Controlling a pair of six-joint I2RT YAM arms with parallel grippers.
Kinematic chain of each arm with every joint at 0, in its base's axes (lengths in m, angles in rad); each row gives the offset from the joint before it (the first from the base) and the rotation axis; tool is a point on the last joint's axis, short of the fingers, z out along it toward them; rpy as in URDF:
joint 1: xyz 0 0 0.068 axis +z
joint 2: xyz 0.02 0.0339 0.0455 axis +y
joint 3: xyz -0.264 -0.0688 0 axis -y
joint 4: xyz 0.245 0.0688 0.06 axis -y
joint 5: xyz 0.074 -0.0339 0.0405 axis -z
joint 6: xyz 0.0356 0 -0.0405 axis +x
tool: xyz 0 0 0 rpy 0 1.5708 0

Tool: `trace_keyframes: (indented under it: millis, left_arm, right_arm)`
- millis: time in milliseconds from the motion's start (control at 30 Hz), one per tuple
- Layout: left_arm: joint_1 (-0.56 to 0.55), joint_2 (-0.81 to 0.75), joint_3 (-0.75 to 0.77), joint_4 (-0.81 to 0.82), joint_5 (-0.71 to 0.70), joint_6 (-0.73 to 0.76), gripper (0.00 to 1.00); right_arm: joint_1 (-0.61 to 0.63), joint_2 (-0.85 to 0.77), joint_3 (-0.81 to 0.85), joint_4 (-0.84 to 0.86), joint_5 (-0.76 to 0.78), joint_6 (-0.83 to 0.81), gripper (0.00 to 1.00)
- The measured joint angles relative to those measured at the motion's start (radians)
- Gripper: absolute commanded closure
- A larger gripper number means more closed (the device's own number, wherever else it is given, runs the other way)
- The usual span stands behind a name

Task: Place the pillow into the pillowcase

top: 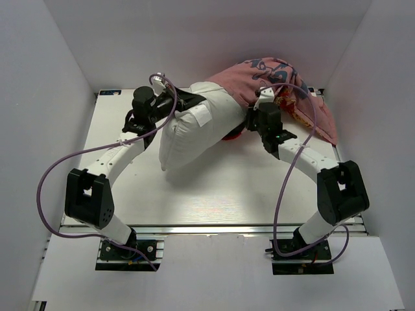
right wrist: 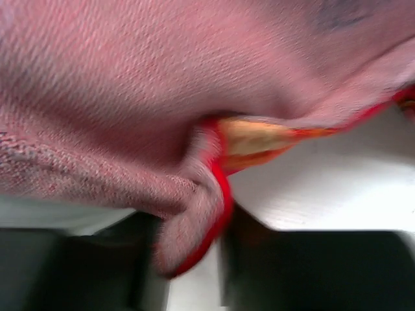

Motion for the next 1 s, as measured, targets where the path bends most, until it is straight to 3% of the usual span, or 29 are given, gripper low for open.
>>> trace_keyframes:
  millis: [33, 67, 267, 433, 633, 800, 900, 1000]
  left_arm:
    - [0.003, -0.002, -0.006, 0.003, 0.002, 0.002, 1.0]
    - [0.006, -0.005, -0.012, 0.002, 0.005, 0.005, 1.0]
    - [0.02, -0.01, -0.024, -0.031, 0.034, 0.07, 1.0]
    - [0.024, -0.011, 0.043, -0.233, 0.057, 0.302, 1.0]
    - [0.027, -0.02, 0.071, -0.357, 0.047, 0.492, 1.0]
    - [0.024, -0.026, 0.07, -0.436, 0.031, 0.565, 1.0]
    - [0.018, -0.066, 0.039, -0.446, 0.003, 0.595, 1.0]
    - [0.012, -0.113, -0.027, -0.467, -0.049, 0.631, 1.0]
  right_arm:
    - [-0.013, -0.003, 0.003, 0.007, -0.006, -0.008, 0.98]
    - [-0.028, -0.008, 0.005, 0.014, -0.019, -0.017, 1.0]
    - [-0.061, -0.16, -0.04, -0.012, -0.18, -0.055, 1.0]
    - [-0.012, -0.251, 0.045, -0.124, -0.305, -0.042, 1.0]
    - [0.092, -0.048, 0.499, -0.326, -0.353, 0.045, 1.0]
    - [0.188, 0.164, 0.907, -0.481, -0.366, 0.087, 1.0]
    - [0.214, 0.251, 1.011, -0.543, -0.367, 0.11, 1.0]
    - [0.221, 0.272, 0.956, -0.552, -0.404, 0.151, 1.0]
